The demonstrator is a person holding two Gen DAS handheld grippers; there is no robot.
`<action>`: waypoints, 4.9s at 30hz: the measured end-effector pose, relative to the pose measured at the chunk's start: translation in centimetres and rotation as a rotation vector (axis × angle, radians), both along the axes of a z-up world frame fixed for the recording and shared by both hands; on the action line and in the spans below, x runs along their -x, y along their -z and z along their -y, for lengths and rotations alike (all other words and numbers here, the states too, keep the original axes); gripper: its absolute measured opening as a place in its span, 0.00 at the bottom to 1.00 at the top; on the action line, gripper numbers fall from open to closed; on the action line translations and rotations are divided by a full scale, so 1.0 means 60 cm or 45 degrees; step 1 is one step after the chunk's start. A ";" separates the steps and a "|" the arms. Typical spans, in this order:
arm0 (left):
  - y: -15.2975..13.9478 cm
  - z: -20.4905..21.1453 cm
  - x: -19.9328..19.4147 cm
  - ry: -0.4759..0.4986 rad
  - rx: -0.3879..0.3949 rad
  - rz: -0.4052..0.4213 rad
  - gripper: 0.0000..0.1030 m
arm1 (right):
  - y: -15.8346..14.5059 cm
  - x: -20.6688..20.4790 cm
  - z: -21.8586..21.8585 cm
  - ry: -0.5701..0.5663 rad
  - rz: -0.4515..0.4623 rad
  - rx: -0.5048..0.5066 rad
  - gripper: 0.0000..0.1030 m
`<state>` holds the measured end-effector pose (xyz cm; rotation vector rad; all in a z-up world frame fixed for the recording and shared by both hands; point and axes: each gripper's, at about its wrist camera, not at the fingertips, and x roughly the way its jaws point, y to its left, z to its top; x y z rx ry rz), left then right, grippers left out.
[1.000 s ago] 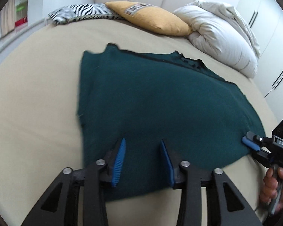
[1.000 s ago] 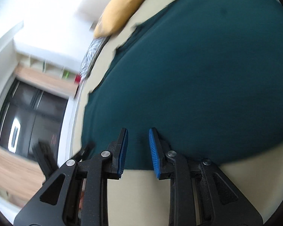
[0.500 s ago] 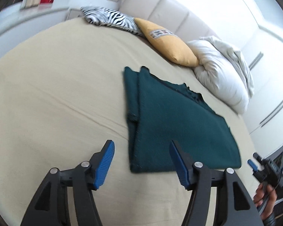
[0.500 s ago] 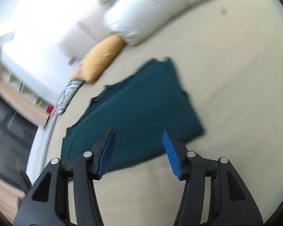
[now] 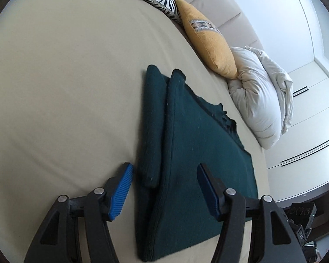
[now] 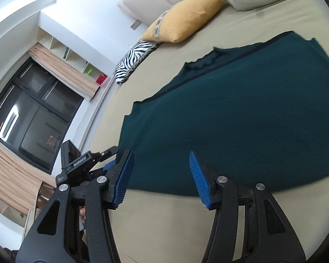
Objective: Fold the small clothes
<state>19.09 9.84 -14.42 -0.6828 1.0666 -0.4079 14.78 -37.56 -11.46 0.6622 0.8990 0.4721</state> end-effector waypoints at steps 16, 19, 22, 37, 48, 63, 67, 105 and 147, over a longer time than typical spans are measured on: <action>0.019 -0.015 -0.010 0.059 0.121 -0.068 0.35 | 0.078 -0.144 -0.117 -0.147 -0.154 -0.108 0.50; 0.020 -0.018 -0.011 0.069 0.160 -0.066 0.39 | 0.097 -0.163 -0.141 -0.169 -0.185 -0.096 0.50; 0.020 -0.013 -0.012 0.089 0.118 -0.047 0.29 | 0.108 -0.171 -0.155 -0.184 -0.200 -0.082 0.50; -0.035 0.041 -0.009 0.172 -0.254 0.104 0.17 | 0.128 -0.177 -0.158 -0.208 -0.214 -0.062 0.48; -0.152 0.300 0.015 0.459 -0.366 0.320 0.16 | 0.098 -0.166 0.078 -0.004 -0.217 -0.445 0.50; -0.101 0.407 0.087 0.577 -0.041 0.261 0.36 | 0.171 -0.171 0.185 -0.002 -0.368 -0.630 0.49; -0.130 0.337 0.107 0.475 -0.038 0.337 0.37 | 0.161 -0.169 0.175 -0.010 -0.378 -0.551 0.49; -0.106 0.538 0.023 0.613 -0.263 0.426 0.55 | 0.018 -0.088 0.455 0.164 -0.366 0.109 0.07; -0.018 0.543 0.078 0.671 -0.397 0.386 0.57 | 0.134 0.102 0.429 0.250 -0.432 -0.128 0.04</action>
